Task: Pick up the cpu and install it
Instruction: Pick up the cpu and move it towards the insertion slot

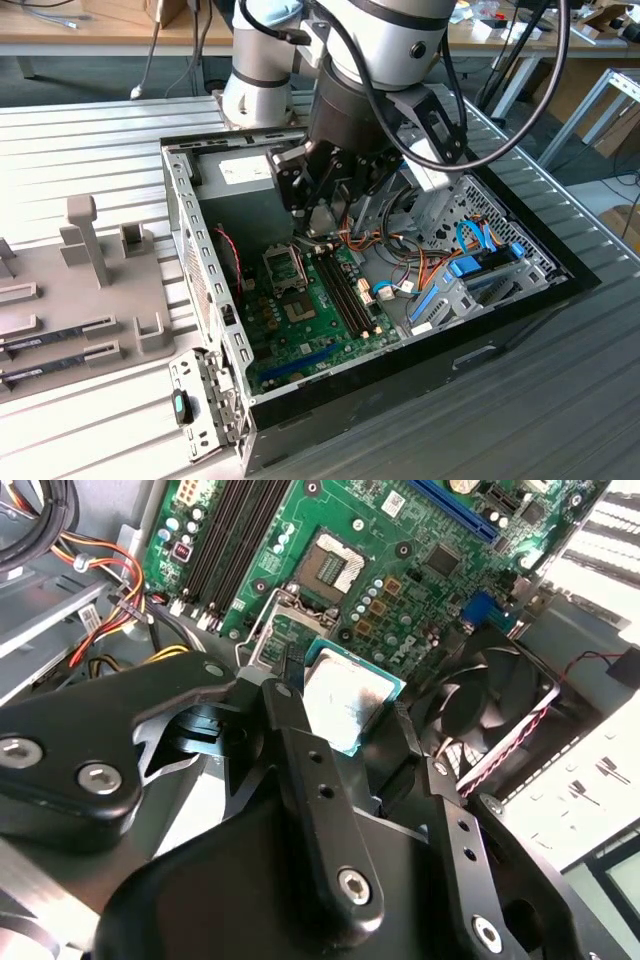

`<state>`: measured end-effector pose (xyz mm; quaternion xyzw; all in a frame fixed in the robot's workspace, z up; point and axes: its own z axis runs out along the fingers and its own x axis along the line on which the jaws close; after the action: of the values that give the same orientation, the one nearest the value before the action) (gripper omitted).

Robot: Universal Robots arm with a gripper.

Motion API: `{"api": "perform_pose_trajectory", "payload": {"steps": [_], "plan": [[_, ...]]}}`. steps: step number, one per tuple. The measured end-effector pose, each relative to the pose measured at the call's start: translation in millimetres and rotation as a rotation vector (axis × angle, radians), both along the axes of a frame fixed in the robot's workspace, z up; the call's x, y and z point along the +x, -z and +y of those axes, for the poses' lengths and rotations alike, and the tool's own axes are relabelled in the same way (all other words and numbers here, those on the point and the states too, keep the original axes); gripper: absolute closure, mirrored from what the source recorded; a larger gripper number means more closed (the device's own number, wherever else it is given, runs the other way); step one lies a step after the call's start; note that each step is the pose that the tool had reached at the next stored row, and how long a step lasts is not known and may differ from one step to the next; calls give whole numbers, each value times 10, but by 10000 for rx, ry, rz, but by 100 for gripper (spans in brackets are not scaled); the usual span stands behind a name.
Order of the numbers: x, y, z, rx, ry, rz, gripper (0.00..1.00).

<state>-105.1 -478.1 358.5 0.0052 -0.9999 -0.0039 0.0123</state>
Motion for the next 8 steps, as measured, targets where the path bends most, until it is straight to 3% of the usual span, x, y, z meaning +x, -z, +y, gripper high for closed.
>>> {"api": "perform_pose_trajectory", "payload": {"steps": [8], "plan": [[3,57,-33,1,0,0,53]]}}
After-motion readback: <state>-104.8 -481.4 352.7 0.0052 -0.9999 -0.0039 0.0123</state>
